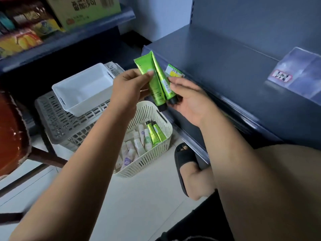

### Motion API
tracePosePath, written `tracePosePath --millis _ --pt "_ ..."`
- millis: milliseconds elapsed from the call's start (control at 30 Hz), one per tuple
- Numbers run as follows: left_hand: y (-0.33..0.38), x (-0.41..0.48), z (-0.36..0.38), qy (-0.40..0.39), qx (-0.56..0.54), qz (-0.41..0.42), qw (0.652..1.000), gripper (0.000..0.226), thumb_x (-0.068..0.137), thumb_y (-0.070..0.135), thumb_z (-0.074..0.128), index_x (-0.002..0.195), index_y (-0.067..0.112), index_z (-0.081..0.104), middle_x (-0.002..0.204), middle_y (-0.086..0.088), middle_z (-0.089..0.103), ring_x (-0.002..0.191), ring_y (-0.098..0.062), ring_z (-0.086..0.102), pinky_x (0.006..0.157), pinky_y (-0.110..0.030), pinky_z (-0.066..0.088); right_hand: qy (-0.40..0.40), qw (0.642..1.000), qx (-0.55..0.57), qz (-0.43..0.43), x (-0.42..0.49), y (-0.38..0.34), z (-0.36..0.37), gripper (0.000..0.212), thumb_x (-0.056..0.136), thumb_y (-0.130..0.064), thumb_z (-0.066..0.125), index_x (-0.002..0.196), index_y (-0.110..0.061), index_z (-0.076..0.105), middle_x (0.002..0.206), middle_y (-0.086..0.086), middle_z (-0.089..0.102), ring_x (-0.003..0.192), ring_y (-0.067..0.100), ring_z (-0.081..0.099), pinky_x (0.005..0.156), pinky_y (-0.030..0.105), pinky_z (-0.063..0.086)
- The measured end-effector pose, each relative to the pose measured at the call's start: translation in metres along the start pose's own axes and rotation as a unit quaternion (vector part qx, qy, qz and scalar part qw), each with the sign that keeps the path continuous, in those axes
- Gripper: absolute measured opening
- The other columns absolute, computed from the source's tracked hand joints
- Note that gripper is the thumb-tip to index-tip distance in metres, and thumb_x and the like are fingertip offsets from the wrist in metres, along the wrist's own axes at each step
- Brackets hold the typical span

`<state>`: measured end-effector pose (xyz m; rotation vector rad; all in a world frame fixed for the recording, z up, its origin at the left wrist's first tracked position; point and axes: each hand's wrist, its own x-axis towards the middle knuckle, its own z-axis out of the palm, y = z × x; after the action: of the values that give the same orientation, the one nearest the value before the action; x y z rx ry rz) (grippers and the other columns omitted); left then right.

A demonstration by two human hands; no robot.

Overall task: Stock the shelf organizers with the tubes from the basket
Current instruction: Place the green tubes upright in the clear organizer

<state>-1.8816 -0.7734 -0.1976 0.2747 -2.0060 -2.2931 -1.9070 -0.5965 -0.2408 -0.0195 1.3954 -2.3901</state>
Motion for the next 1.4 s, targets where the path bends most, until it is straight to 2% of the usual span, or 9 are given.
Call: tracePosePath --millis 300,400,500,633,733,1033,1133,1300,1400 --pt "0.032 -0.02 0.059 -0.082 0.024 0.04 0.996 0.012 0.09 0.005 0.073 0.098 -0.003 0.069 0.095 -0.024 0.07 0.089 -0.033 0.07 0.092 -0.054 0.059 0.044 0.987 -0.146 -0.047 -0.038 -0.05 -0.015 0.032 0.08 -0.001 0.074 0.111 -0.009 0.074 0.103 0.014 0.076 0.091 0.026 0.072 0.082 0.034 0.058" --pt "0.046 -0.029 0.083 -0.077 0.017 0.05 0.996 0.02 0.09 0.007 0.073 0.103 -0.007 0.067 0.094 -0.02 0.071 0.083 -0.027 0.07 0.089 -0.047 0.061 0.058 0.984 -0.121 -0.117 -0.054 -0.079 -0.013 0.018 0.089 -0.006 0.07 0.104 -0.013 0.076 0.102 0.013 0.076 0.093 0.028 0.072 0.095 0.048 0.057" --pt "0.064 -0.041 0.108 -0.101 0.015 0.079 0.992 0.004 0.091 0.006 0.071 0.088 0.006 0.07 0.091 -0.02 0.069 0.078 -0.027 0.07 0.079 -0.04 0.061 0.048 0.976 -0.119 -0.175 -0.079 -0.108 -0.012 0.017 0.093 -0.011 0.067 0.109 -0.009 0.075 0.104 0.017 0.074 0.093 0.027 0.069 0.088 0.044 0.057" --pt "0.082 -0.061 0.146 -0.161 0.005 0.109 0.981 0.011 0.092 0.006 0.071 0.098 -0.001 0.066 0.098 -0.025 0.067 0.087 -0.032 0.069 0.084 -0.047 0.062 0.093 0.957 -0.155 -0.227 -0.127 -0.138 -0.038 0.028 0.088 -0.017 0.069 0.113 -0.005 0.074 0.107 0.021 0.071 0.094 0.028 0.063 0.083 0.048 0.049" --pt "0.084 -0.079 0.179 -0.183 0.022 0.129 0.974 0.012 0.091 0.009 0.073 0.098 0.0 0.067 0.093 -0.02 0.064 0.085 -0.027 0.066 0.086 -0.045 0.062 0.134 0.942 -0.174 -0.252 -0.17 -0.153 -0.066 0.023 0.095 -0.01 0.066 0.116 -0.005 0.072 0.11 0.016 0.071 0.099 0.024 0.064 0.101 0.054 0.051" --pt "0.078 -0.156 0.297 -0.344 0.021 0.142 0.928 0.011 0.088 0.011 0.077 0.084 0.01 0.067 0.089 -0.014 0.065 0.082 -0.022 0.068 0.086 -0.041 0.061 0.32 0.841 -0.287 -0.329 -0.33 -0.183 -0.134 0.015 0.094 -0.008 0.07 0.105 -0.012 0.077 0.1 0.002 0.077 0.091 0.011 0.069 0.095 0.037 0.059" --pt "0.072 -0.188 0.333 -0.403 0.012 0.14 0.904 0.013 0.088 0.011 0.077 0.084 0.009 0.065 0.095 -0.016 0.065 0.086 -0.022 0.069 0.084 -0.039 0.061 0.361 0.806 -0.326 -0.337 -0.384 -0.183 -0.15 0.011 0.094 -0.008 0.069 0.09 -0.015 0.076 0.078 -0.012 0.074 0.072 0.0 0.063 0.072 0.016 0.051" --pt "0.057 -0.236 0.383 -0.459 -0.011 0.128 0.879 0.019 0.086 0.01 0.078 0.094 0.006 0.06 0.093 -0.018 0.054 0.088 -0.026 0.065 0.086 -0.048 0.06 0.451 0.75 -0.296 -0.382 -0.461 -0.169 -0.186 0.039 0.089 0.0 0.073 0.064 -0.028 0.059 0.055 -0.019 0.048 0.057 -0.004 0.041 0.06 0.012 0.037" --pt "0.051 -0.26 0.412 -0.493 0.022 0.15 0.857 0.021 0.087 0.006 0.078 0.09 0.013 0.058 0.081 -0.015 0.05 0.084 -0.025 0.061 0.072 -0.038 0.062 0.482 0.739 -0.296 -0.365 -0.504 -0.163 -0.208 0.042 0.089 -0.005 0.074 0.059 -0.02 0.048 0.059 -0.012 0.036 0.06 0.009 0.033 0.067 0.026 0.036"
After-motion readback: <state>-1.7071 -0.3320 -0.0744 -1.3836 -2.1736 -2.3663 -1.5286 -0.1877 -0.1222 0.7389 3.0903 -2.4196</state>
